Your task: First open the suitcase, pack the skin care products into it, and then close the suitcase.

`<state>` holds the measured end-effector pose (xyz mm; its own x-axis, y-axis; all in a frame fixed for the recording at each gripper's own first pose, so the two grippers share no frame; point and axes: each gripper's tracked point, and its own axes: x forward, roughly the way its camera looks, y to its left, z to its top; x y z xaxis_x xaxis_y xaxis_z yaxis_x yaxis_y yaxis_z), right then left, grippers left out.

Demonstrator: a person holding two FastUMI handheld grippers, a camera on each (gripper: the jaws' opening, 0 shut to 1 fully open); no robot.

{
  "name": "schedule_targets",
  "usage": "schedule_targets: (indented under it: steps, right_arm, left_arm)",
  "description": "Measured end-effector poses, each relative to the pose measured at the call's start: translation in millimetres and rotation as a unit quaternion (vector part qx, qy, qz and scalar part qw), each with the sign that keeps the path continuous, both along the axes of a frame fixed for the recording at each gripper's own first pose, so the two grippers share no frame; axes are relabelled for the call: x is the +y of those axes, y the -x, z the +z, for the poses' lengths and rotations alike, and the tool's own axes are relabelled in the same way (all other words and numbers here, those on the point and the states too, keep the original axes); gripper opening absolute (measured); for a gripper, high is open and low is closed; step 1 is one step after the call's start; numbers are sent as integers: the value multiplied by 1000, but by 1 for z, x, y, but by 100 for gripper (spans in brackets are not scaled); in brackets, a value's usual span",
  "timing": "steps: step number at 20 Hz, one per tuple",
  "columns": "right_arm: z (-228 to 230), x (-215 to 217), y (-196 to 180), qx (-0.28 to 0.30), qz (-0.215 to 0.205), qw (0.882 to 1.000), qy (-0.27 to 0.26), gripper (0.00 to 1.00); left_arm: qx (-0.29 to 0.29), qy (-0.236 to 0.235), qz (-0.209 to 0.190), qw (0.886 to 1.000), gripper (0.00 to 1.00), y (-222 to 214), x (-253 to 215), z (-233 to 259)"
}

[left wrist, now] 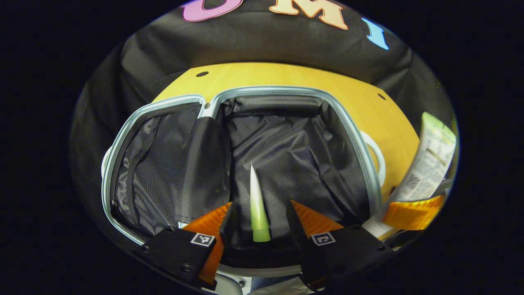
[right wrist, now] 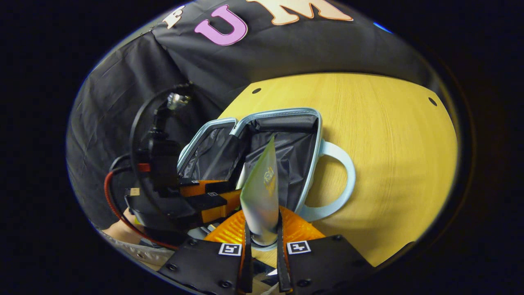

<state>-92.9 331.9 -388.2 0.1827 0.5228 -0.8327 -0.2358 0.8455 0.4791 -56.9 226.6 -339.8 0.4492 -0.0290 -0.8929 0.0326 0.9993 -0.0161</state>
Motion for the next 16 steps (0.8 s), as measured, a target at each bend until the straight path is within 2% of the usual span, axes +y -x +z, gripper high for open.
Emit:
schedule_targets:
  steps: [2, 3, 4, 8, 9, 10, 11, 12, 13, 14, 15, 16]
  right_arm:
    - [-10, 7, 3, 16, 4, 1000, 9, 25]
    - [-15, 10, 4, 23, 4, 1000, 14, 21]
    - [-20, 12, 4, 30, 3, 999, 20, 25]
    - [-35, 15, 6, 60, -16, 997, 54, 26]
    - [-38, 18, 5, 63, -21, 996, 58, 27]
    - [-41, 19, 5, 64, -23, 996, 65, 23]
    - [-43, 22, 5, 64, -24, 995, 70, 28]
    - [-46, 25, 5, 64, -26, 995, 76, 26]
    - [-47, 27, 3, 60, -31, 994, 80, 34]
    - [-49, 34, 0, 55, -39, 995, 76, 37]
    - [-43, 37, -5, 49, -47, 995, 69, 31]
    - [-37, 44, -8, 42, -57, 996, 61, 47]
  left_arm:
    - [-26, 9, 3, 1000, 70, -10, 3, 16]
    - [-39, 18, 5, 999, 69, -16, 4, 26]
    - [-45, 20, 8, 999, 68, -20, 8, 33]
    - [-81, 21, 24, 996, 67, -40, 43, 58]
    - [-86, 21, 31, 996, 70, -42, 55, 62]
    - [-89, 19, 38, 995, 70, -43, 69, 64]
    - [-93, 14, 46, 995, 70, -42, 85, 67]
    - [-95, 8, 54, 994, 70, -43, 103, 70]
    - [-97, 3, 64, 993, 70, -42, 120, 71]
    - [-97, -2, 76, 992, 70, -41, 139, 72]
    - [-98, -10, 89, 991, 70, -39, 158, 73]
    - [-100, -16, 101, 990, 70, -39, 178, 74]
